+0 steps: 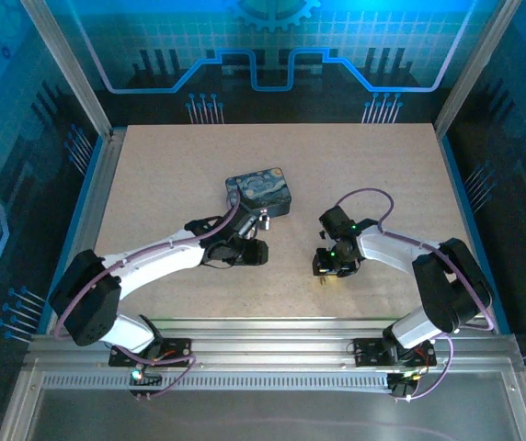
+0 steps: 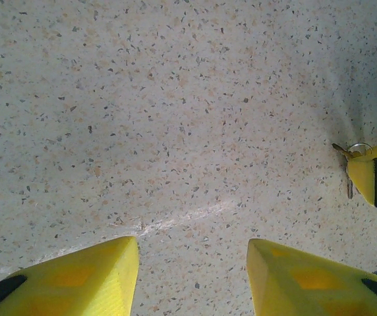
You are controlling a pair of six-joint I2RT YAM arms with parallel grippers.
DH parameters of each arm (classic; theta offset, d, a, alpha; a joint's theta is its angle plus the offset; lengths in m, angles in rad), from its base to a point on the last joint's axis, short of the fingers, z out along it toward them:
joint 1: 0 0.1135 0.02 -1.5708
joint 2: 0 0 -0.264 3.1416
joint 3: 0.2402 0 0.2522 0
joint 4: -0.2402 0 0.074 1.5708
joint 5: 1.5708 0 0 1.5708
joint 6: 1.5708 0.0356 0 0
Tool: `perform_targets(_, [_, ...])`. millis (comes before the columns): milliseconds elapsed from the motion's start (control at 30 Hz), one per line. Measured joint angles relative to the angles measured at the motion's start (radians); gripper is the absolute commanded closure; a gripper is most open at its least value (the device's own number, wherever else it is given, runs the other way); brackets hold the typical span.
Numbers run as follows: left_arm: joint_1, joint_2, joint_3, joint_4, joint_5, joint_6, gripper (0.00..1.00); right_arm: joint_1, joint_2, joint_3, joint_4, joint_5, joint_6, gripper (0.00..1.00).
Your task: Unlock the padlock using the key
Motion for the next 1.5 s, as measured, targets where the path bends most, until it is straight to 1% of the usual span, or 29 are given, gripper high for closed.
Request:
perform_targets(200, [0.001,0.019,0.001,0.0,0.0,0.014,0.52,0.0,0.016,0.0,0.107,-0.041,-0.015,0.71])
perform_targets(367, [0.001,0.024,0.004,-0.002,0.0,0.02,0.52,0.0,0.023,0.0,0.139,-0.052,-0.018,0.71])
perform_targets(400, [0.001,0.024,0.004,-0.002,0.0,0.022,0.52,0.0,0.023,0.0,0.14,-0.052,-0.018,0.71])
perform_targets(500, [0.003,0.024,0.004,-0.003,0.0,0.023,0.52,-0.002,0.023,0.0,0.139,-0.052,-0.022,0.65])
perform_targets(600, [0.01,0.024,0.004,-0.006,0.0,0.025,0.52,-0.012,0.02,0.0,0.134,-0.051,-0.03,0.63])
perform_targets(1000, [0.015,0.024,0.004,-0.008,0.0,0.026,0.53,-0.019,-0.08,-0.003,0.082,-0.048,-0.048,0.62])
perform_targets(1167, [0.015,0.024,0.004,-0.008,0.0,0.026,0.53,-0.015,-0.072,-0.018,0.078,-0.039,-0.048,0.62])
perform_targets(1333, [0.015,0.022,0.004,-0.009,0.0,0.026,0.53,0.015,-0.045,-0.02,0.078,-0.028,-0.047,0.62])
perform_targets(1500, [0.015,0.013,0.004,-0.01,0.0,0.026,0.53,0.035,-0.013,-0.02,0.078,-0.004,-0.044,0.65])
